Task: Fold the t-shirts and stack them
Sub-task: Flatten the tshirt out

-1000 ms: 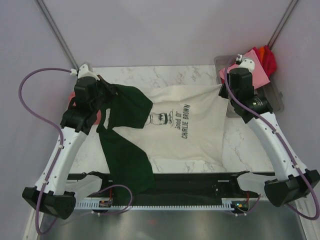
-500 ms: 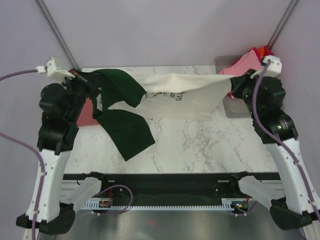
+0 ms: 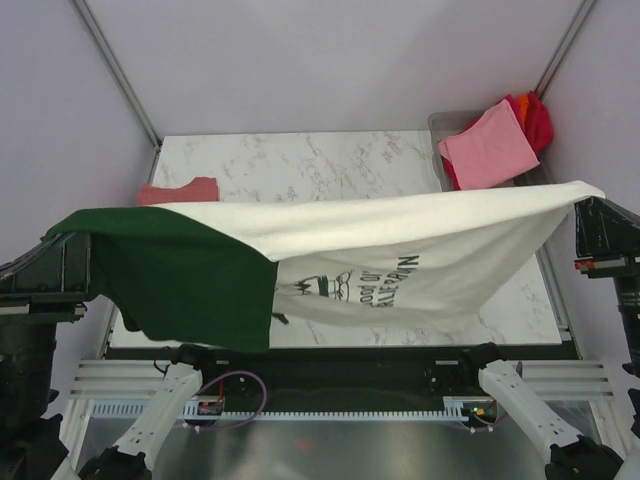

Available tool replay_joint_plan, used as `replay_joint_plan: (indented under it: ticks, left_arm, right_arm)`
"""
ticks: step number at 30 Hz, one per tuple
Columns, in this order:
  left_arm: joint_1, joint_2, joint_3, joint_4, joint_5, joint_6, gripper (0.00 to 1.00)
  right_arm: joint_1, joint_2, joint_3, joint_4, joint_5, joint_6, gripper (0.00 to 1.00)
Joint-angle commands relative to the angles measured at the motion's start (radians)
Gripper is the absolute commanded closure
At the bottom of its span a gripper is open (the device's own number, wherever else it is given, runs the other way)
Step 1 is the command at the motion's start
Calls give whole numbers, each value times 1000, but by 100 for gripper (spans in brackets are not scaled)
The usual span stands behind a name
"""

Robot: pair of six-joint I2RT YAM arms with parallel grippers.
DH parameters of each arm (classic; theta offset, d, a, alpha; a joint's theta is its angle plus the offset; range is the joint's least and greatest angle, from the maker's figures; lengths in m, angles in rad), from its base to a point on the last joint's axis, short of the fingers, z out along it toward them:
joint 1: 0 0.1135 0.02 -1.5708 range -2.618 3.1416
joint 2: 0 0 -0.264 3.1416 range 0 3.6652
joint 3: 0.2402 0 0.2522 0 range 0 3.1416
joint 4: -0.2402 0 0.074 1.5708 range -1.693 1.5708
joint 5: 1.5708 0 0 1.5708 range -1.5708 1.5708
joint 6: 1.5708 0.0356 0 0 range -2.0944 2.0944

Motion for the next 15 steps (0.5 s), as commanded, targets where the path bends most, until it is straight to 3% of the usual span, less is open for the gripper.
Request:
replay_joint_plan:
  ticks: [1,4,9,15]
  left_arm:
    - [3,36,21,-41,13,-37,98]
    - [3,71,-56,-35,10,-65,98]
    - [3,149,-344,44,-62,-90,98]
    - [3,295,-706,357,-149,-155,98]
  right_arm:
    - [-2,34,68,-62,25,-19,100]
    - [-4,74,40,-70,66,-16,100]
    - [-4,211,-182,-12,144,21,100]
    - [-5,405,-481,232,253,74,100]
